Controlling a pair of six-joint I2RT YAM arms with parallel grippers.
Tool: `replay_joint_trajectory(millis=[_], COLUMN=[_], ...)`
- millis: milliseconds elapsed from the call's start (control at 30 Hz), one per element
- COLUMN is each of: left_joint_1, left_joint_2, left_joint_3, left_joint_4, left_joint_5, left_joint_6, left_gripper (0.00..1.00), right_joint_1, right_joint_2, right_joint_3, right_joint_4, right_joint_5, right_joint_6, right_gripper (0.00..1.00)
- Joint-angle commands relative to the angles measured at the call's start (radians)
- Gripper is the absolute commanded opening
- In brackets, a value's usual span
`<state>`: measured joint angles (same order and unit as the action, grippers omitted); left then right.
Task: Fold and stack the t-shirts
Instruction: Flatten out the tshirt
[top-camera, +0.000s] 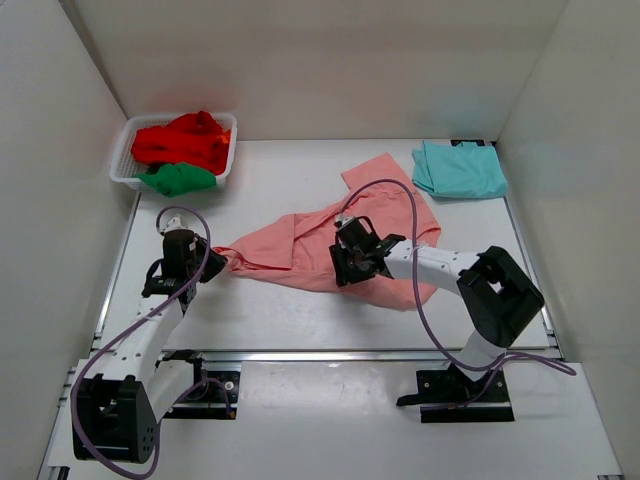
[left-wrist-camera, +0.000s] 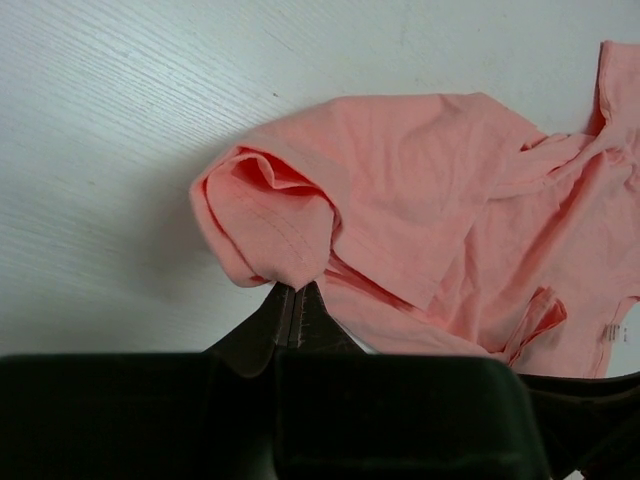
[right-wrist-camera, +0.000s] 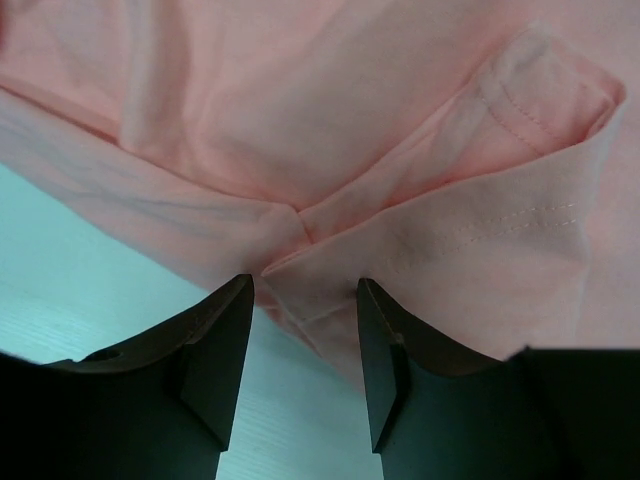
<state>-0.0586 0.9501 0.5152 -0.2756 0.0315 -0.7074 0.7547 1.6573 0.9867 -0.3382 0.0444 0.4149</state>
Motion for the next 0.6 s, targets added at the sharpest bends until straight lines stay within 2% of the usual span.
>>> replay_joint_trajectory(millis=[0, 67, 133, 267, 400, 567], left_joint_1=[-0.004, -0.004, 0.003, -0.001, -0.004, -0.01], left_joint_2=[-0.011, -0.01, -0.013, -0.014, -0.017, -0.02], left_joint_3=[0.005, 0.003, 0.005, 0.013, 0.016, 0.023], left_joint_4=[0.026, 0.029, 0.029, 0.015, 0.015, 0.015], left_joint_5=[0.013, 0.018, 0.015, 0.008, 0.015, 0.018], left_joint_6=[-0.007, -0.007, -0.009, 0.0, -0.007, -0.012], left_gripper=[0.0, 0.0, 0.0, 0.0, 0.0, 0.0], right_joint_1=[0.009, 0.009, 0.015, 0.0, -0.025, -0.075], right_joint_2=[0.022, 0.035, 0.036, -0.011, -0.077, -0.169], right_joint_3=[0.024, 0.021, 0.018, 0.006, -0.003, -0.046], right_joint_4=[-0.004, -0.01, -0.01, -0.01, -0.018, -0.004], right_joint_5=[0.037, 0.046, 0.051, 0.043, 0.035, -0.021], right_joint_6=[-0.011, -0.01, -0.011, -0.008, -0.014, -0.027], right_gripper=[0.43, 0.43, 0.35, 0.25, 0.06, 0.03])
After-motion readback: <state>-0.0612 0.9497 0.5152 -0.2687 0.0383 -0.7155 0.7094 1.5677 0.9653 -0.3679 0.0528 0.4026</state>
